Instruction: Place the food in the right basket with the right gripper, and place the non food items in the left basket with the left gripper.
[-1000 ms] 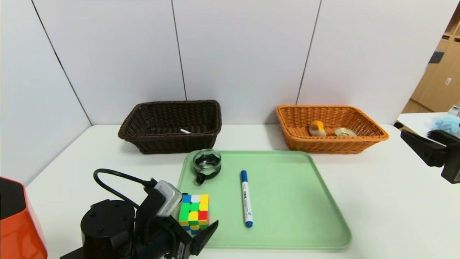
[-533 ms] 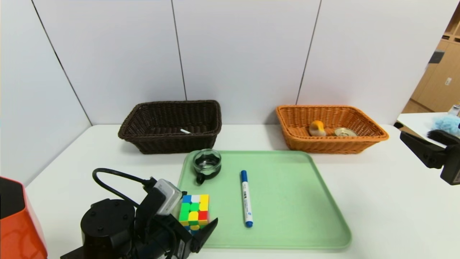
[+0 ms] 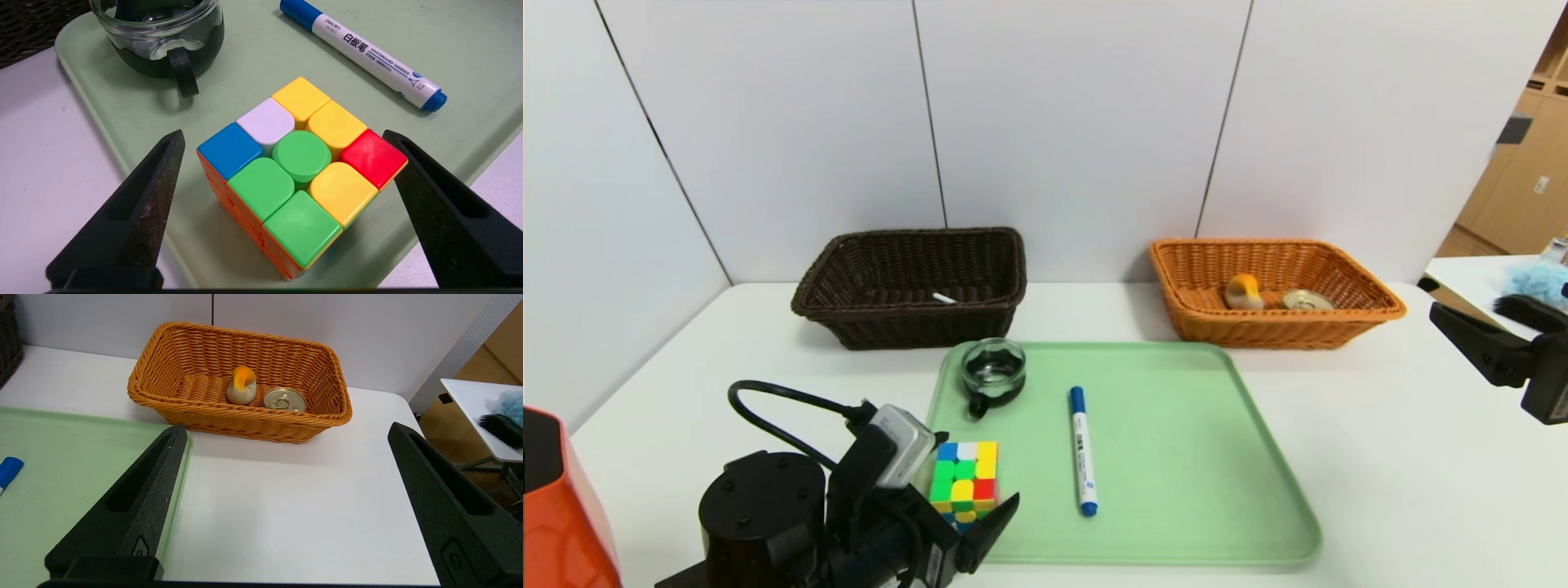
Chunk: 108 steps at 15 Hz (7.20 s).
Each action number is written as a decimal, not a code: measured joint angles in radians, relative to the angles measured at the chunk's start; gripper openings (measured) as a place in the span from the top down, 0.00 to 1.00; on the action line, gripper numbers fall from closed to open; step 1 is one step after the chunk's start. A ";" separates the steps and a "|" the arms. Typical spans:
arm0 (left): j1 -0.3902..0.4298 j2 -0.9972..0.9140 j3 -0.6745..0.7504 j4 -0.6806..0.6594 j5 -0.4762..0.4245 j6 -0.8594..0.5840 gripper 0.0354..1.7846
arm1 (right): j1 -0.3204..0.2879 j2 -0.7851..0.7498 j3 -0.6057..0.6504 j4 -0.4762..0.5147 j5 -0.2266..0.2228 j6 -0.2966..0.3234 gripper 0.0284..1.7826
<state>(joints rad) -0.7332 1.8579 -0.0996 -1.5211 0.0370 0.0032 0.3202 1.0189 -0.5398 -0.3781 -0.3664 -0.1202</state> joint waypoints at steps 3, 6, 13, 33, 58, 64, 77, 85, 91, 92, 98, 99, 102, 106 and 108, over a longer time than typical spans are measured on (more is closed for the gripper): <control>0.000 0.000 0.003 0.000 0.000 0.000 0.06 | 0.000 0.001 0.004 0.000 0.001 0.000 0.05; -0.001 -0.005 0.001 -0.007 -0.001 -0.001 0.31 | 0.000 0.002 0.007 0.000 0.005 0.001 0.05; -0.002 -0.010 0.006 0.001 0.000 0.000 0.45 | 0.000 0.007 0.007 0.000 0.010 0.002 0.05; 0.464 -0.249 -0.867 0.899 -0.253 0.163 0.45 | -0.001 0.001 0.047 -0.003 0.007 0.006 0.05; 0.632 0.164 -1.266 1.215 -0.253 0.202 0.45 | -0.003 -0.018 0.069 -0.007 0.012 0.008 0.05; 0.635 0.163 -1.241 1.212 -0.236 0.239 0.41 | -0.003 -0.020 0.069 -0.007 0.011 0.008 0.05; 0.509 -0.024 -1.070 0.984 -0.232 0.071 0.11 | -0.003 -0.037 0.079 -0.002 0.012 0.006 0.05; 0.306 -0.186 -0.448 0.405 -0.164 0.054 0.07 | -0.009 -0.038 0.094 -0.001 0.012 0.006 0.05; 0.245 -0.124 -0.282 0.189 -0.153 0.051 0.06 | -0.011 -0.033 0.099 -0.002 0.014 0.006 0.05; 0.241 -0.098 -0.269 0.155 -0.153 0.053 0.06 | -0.011 -0.033 0.099 -0.001 0.014 0.006 0.05; 0.230 0.103 -0.215 0.001 -0.113 0.061 0.06 | -0.017 -0.030 0.099 -0.001 0.014 0.006 0.05; 0.229 0.118 -0.215 0.000 -0.112 0.061 0.06 | -0.017 -0.030 0.100 -0.001 0.014 0.006 0.05; 0.227 0.151 -0.222 0.000 -0.111 0.061 0.06 | -0.018 -0.029 0.100 -0.001 0.014 0.006 0.05; 0.219 0.179 -0.249 0.000 -0.110 0.058 0.06 | -0.018 -0.030 0.107 -0.001 0.014 0.006 0.05; 0.214 0.194 -0.276 0.000 -0.110 0.056 0.06 | -0.019 -0.032 0.112 -0.001 0.014 0.006 0.05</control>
<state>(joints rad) -0.5196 2.0521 -0.3757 -1.5215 -0.0734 0.0596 0.3011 0.9866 -0.4281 -0.3794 -0.3521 -0.1140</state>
